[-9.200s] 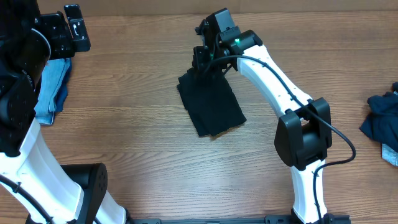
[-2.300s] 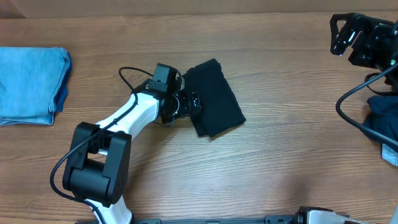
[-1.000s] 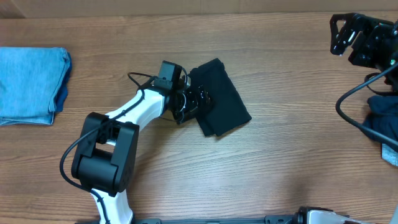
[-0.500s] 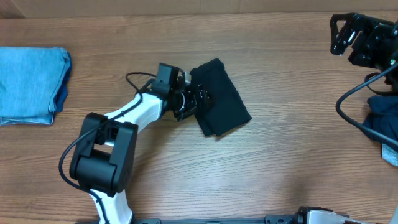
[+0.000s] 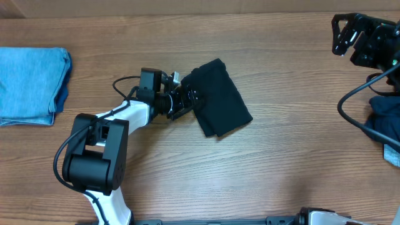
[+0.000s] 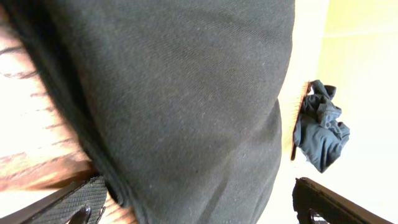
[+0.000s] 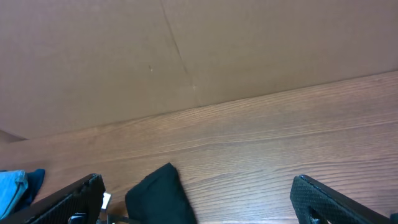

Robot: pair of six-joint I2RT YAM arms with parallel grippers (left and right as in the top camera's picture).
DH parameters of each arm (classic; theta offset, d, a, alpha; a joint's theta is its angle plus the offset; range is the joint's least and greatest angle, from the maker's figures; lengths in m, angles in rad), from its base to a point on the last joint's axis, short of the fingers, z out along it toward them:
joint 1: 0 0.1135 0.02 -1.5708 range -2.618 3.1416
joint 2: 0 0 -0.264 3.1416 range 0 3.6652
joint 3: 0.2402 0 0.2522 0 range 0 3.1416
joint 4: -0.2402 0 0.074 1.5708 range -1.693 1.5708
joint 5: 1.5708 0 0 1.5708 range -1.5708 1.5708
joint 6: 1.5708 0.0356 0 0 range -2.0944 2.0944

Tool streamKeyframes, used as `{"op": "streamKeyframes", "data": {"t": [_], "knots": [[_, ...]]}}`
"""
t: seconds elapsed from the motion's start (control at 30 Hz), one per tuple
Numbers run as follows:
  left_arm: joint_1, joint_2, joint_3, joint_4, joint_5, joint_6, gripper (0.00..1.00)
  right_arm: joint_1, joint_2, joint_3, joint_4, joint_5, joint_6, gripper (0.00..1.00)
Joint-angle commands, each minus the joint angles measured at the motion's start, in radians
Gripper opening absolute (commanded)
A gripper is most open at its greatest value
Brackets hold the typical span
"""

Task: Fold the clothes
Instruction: 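Grasp the bundle's left edge with the left gripper and adjust it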

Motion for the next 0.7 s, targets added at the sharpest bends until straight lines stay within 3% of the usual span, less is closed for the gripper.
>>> {"op": "streamKeyframes", "data": {"t": [0.0,0.47,0.67], "knots": [[-0.002,0.098,-0.085,-0.052,-0.23,-0.017,1.0,-0.002,-0.004,0.008,0.003,0.007,-0.003,1.0],[-0.128,0.098,-0.083,0.06,-0.247,-0.116,1.0,-0.002,-0.004,0.008,0.003,0.007,-0.003,1.0],[-0.128,0.098,-0.084,0.06,-0.252,-0.138,0.82,-0.002,-0.004,0.008,0.003,0.007,-0.003,1.0]]}}
